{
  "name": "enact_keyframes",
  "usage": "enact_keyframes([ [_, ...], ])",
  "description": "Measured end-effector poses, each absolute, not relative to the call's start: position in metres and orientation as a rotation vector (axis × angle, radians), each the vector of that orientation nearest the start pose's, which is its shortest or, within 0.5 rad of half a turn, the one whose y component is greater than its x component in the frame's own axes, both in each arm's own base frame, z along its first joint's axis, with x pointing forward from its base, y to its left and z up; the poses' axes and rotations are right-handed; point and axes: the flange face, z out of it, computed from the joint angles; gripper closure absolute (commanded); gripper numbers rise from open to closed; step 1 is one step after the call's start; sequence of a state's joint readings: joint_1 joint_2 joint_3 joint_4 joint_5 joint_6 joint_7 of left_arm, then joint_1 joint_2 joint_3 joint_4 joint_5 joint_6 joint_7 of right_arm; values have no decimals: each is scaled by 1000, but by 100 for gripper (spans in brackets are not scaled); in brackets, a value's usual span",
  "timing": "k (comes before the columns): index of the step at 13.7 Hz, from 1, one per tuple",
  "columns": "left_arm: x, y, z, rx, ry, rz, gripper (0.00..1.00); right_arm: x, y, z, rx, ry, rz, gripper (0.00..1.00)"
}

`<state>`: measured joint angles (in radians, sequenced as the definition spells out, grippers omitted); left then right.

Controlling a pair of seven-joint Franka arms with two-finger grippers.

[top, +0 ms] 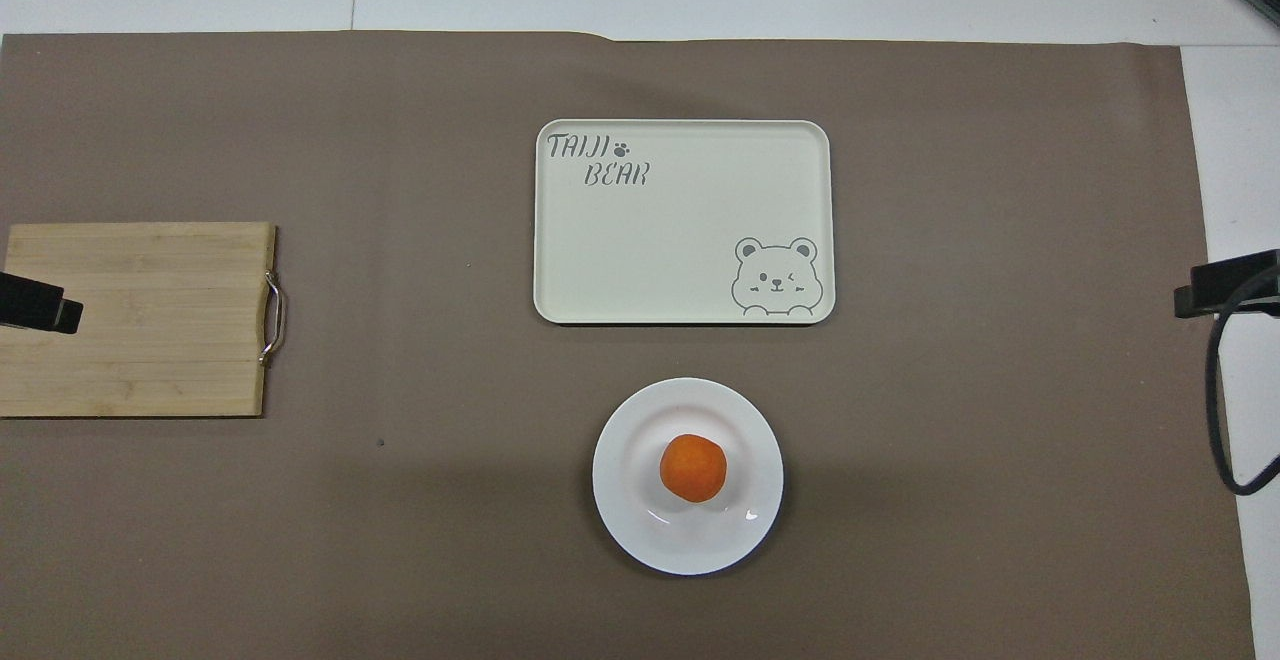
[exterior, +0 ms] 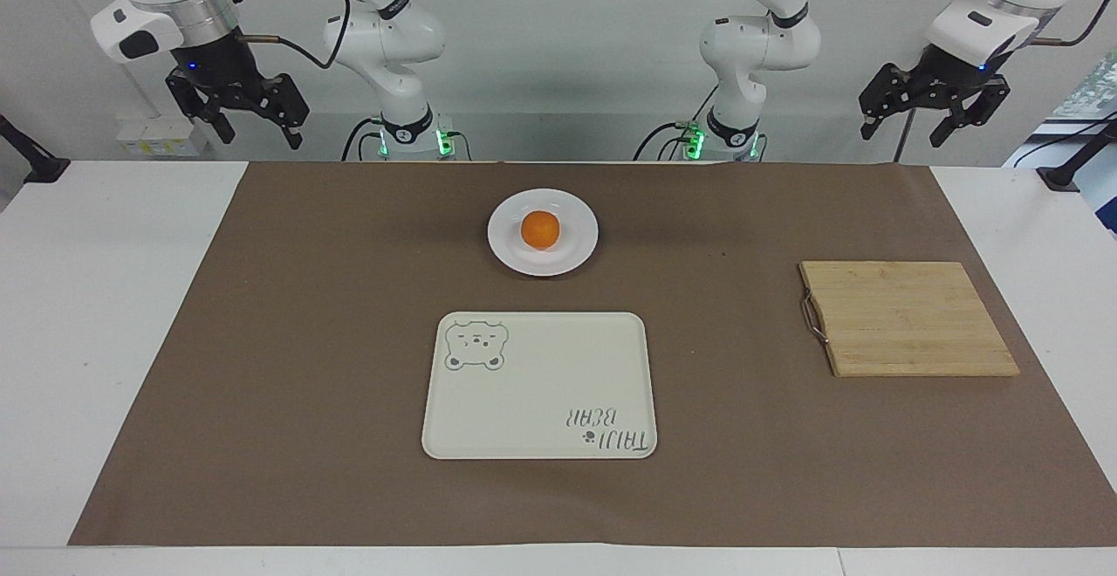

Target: Place orange and plate with both arms

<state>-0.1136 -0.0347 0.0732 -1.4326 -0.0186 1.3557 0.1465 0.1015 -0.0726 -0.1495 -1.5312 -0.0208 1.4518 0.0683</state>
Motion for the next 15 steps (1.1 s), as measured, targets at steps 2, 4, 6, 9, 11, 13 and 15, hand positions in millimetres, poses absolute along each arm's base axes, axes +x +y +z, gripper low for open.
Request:
enact_keyframes([
  [2,519,-22,688,-3150,301,65,0,518,-31,671,-3146,186,18,0],
  [4,519,-22,688,-3150,301,65,0,516,-30,670,-3146,183,45,0],
  [6,519,-22,688,-3150,301,65,0,515,-26,670,-3142,169,48,0],
  [9,519,-22,688,-3150,301,65,0,514,-10,668,-3137,53,58,0],
  [11,519,-22,688,-3150,301,65,0,518,-6,650,-3125,16,63,0],
  [13,519,-22,688,-3150,301,65,0,527,5,617,-3067,11,55,0],
  [15,519,-22,688,-3150,301,65,0,533,23,577,-2985,69,50,0],
])
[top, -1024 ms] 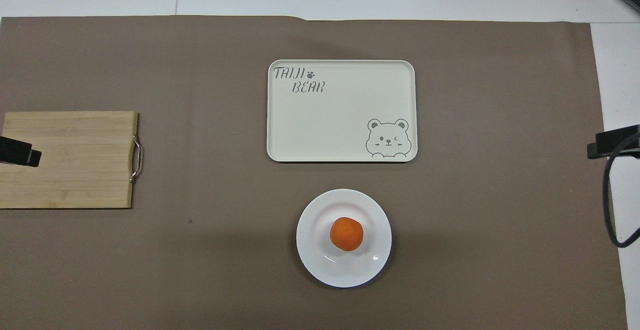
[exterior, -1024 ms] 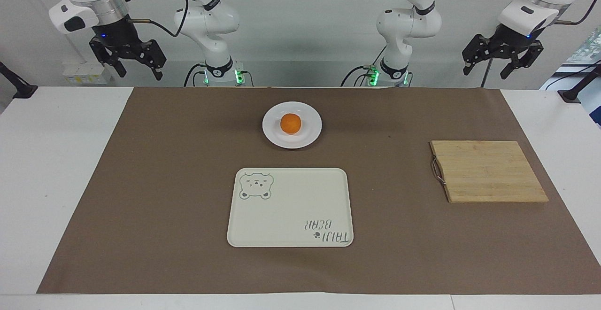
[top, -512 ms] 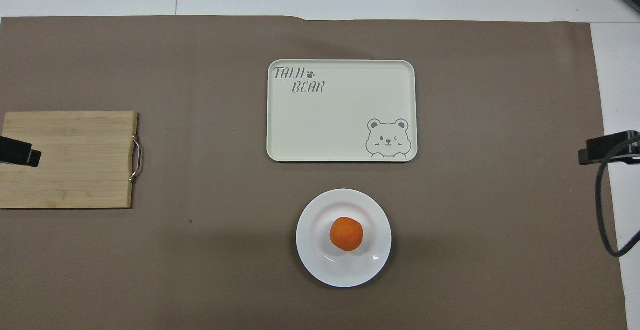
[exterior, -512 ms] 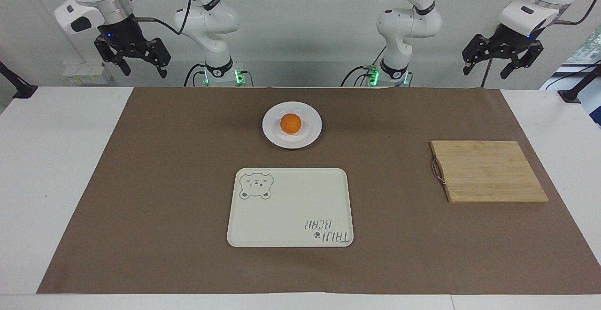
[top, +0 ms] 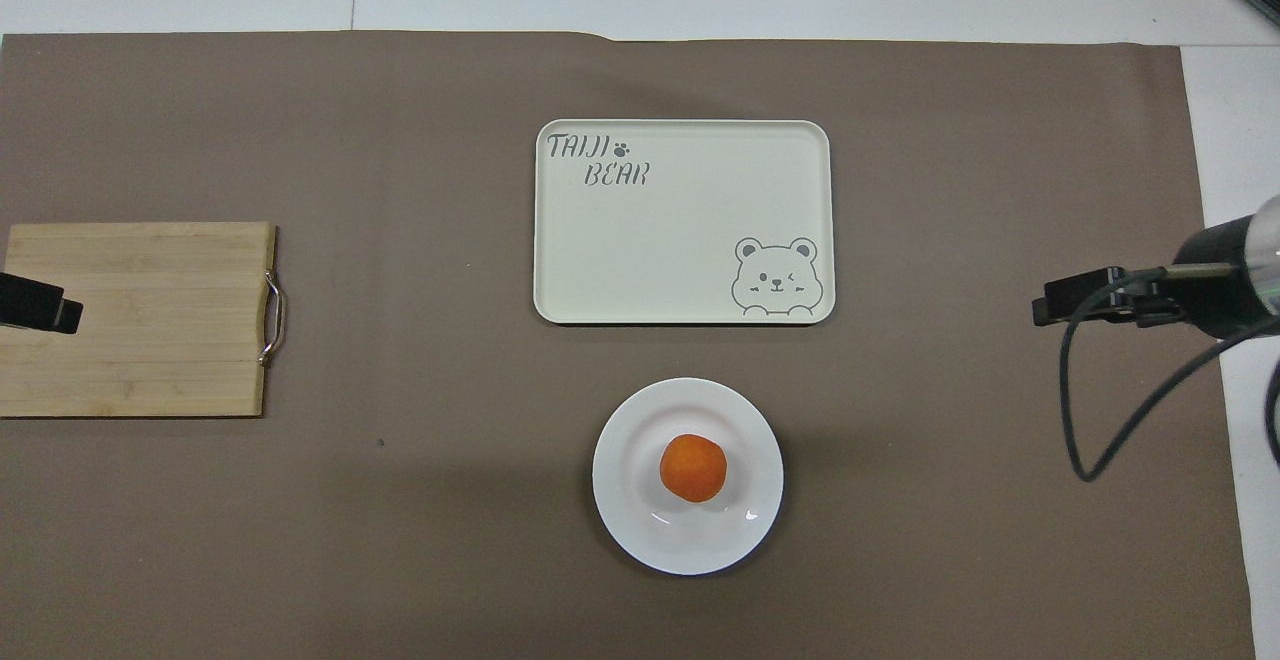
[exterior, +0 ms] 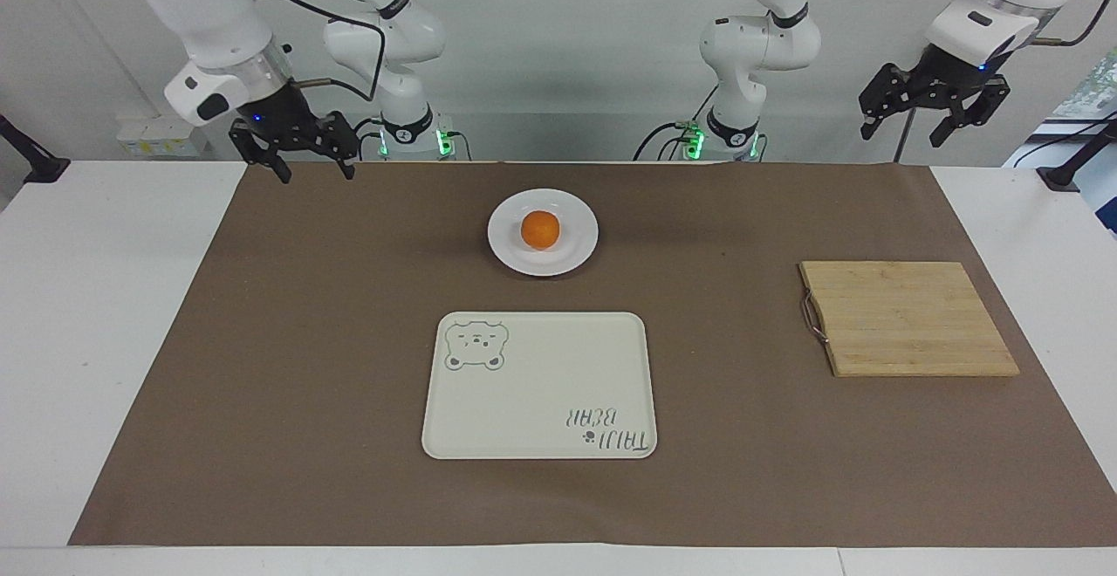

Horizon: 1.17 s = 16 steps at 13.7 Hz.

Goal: Place orange and plate with both arms
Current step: 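Move the right gripper to the plate rim and grip it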

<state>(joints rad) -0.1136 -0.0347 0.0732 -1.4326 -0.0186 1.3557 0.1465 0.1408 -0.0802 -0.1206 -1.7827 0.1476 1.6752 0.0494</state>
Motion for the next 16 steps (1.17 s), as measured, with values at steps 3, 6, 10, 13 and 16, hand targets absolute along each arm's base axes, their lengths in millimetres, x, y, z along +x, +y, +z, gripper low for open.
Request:
enact_keyframes([
  [3,519,-22,688,-3150,301,65,0,537,62,523,-2858,171,81,0],
  [6,519,-22,688,-3150,301,65,0,532,103,470,-2734,227,164,0],
  [10,519,-22,688,-3150,301,65,0,505,125,416,-2603,324,241,0],
  [13,519,-22,688,-3150,301,65,0,476,120,404,-2499,273,237,0],
  [16,519,-22,688,-3150,301,65,0,453,111,368,-2441,243,166,0],
])
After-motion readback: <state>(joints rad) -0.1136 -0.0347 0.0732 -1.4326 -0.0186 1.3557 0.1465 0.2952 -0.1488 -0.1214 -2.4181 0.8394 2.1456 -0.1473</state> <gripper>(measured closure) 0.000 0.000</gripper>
